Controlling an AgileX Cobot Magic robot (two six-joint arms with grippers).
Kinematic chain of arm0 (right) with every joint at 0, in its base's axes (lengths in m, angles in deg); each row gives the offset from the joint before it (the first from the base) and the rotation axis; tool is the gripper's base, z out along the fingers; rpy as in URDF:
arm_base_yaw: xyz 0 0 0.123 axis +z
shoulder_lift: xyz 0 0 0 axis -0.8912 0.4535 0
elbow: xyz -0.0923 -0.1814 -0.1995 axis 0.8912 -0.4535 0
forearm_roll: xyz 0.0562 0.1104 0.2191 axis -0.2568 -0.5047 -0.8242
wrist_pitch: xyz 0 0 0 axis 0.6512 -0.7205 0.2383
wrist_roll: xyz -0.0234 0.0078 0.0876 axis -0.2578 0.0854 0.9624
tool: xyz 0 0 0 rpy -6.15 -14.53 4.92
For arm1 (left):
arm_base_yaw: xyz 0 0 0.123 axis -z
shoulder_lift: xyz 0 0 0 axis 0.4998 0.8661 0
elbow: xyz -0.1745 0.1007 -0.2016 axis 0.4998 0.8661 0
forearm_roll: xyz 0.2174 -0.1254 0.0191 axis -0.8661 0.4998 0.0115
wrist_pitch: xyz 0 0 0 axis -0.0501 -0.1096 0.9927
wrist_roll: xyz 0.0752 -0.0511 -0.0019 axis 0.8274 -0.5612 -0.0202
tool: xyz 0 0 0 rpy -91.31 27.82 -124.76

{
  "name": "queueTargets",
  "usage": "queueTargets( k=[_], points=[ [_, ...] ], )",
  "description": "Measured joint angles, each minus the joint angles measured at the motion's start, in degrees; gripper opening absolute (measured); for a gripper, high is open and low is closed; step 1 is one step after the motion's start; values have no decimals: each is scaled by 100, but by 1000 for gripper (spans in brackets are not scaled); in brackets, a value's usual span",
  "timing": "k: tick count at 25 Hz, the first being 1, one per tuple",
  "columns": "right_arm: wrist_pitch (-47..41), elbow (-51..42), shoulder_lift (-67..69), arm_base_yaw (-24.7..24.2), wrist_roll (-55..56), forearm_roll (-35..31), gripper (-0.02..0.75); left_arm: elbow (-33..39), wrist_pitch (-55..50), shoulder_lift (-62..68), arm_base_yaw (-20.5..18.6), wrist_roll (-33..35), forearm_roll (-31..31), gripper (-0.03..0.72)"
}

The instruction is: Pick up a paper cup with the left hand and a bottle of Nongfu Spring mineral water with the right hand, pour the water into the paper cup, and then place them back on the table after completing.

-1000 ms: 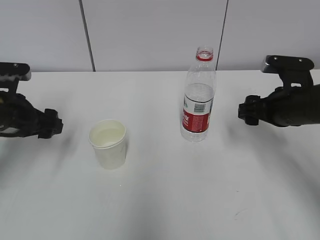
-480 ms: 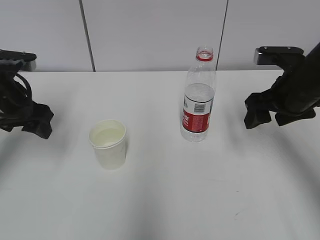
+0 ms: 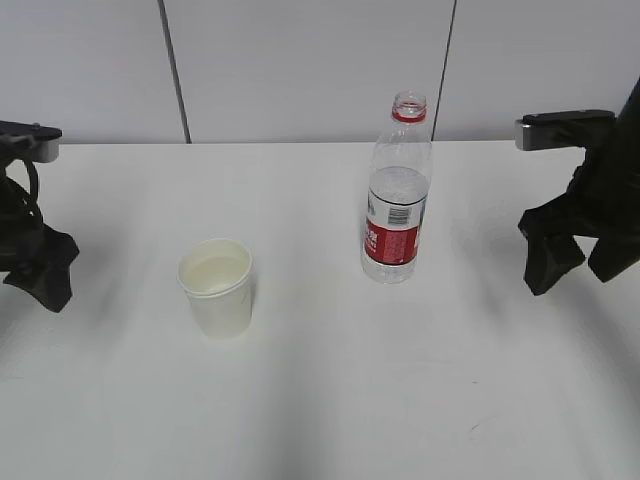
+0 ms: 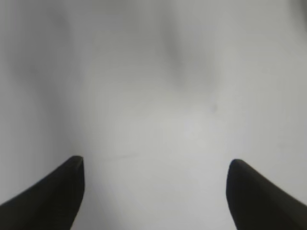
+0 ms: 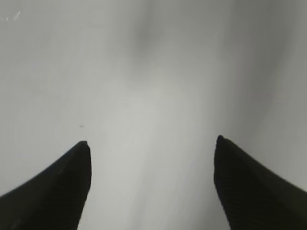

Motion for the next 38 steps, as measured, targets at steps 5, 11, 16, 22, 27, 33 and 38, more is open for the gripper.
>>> queueTargets(
  k=[5,11,16,22,27,33,38],
  points=[
    [-382,0,-24,0,0,84,588,0,-114,-465,0,0,-37,552],
    [-474,-357,-657,0,0,98,588,379,-227,-1257,0,0,-11,552],
    [-474,-913,-1448,0,-4,98,588,757,-299,-1902,0,0,150,552],
    [-474,-1580,-2428,0,-4,102,588,1309,-554,-2689,0,0,245,552],
    [-497,-1966,-3170,0,-4,102,588,1629,-794,-3413,0,0,302,552],
    [-659,-2353,-4049,0,-4,102,588,1753,-1099,-4292,0,0,463,552],
    [-876,-2729,-4742,0,-4,111,588,1753,-1351,-5011,0,0,507,550]
  ],
)
